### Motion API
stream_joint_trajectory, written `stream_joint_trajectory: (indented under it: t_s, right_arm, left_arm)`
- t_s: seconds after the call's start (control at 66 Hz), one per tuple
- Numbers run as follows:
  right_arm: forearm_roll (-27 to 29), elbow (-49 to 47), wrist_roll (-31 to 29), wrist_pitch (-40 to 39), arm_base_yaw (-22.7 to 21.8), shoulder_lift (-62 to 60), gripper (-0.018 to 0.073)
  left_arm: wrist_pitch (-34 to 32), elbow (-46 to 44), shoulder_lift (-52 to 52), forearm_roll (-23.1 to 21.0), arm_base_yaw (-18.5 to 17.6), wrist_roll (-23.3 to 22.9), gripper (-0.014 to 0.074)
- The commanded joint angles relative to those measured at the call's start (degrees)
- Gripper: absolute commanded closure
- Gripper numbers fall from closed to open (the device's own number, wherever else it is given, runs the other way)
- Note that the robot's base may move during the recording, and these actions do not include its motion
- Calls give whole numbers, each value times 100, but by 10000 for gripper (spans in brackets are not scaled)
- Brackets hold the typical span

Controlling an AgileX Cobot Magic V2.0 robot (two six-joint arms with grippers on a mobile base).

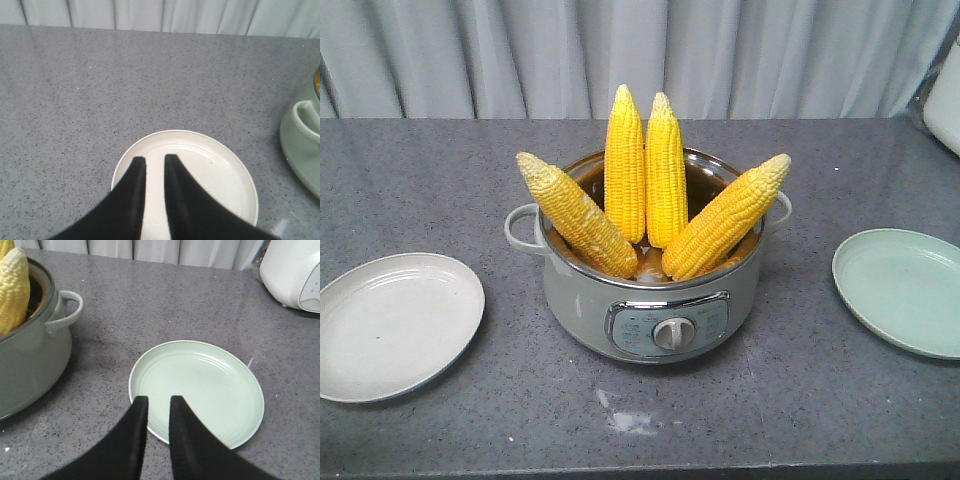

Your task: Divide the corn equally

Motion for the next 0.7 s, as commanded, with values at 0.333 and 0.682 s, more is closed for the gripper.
stream_joint_trajectory:
  t_s: [0.333,0.682]
  right_arm:
    - [431,-145,-166,-319,-1,223,-101]
    - [3015,-771,-2872,-398,17,1433,-52]
  left_arm:
    - [-226,-156,18,-164,-35,390,-32]
    - [-203,-168,381,-2677,-928,3092,-15]
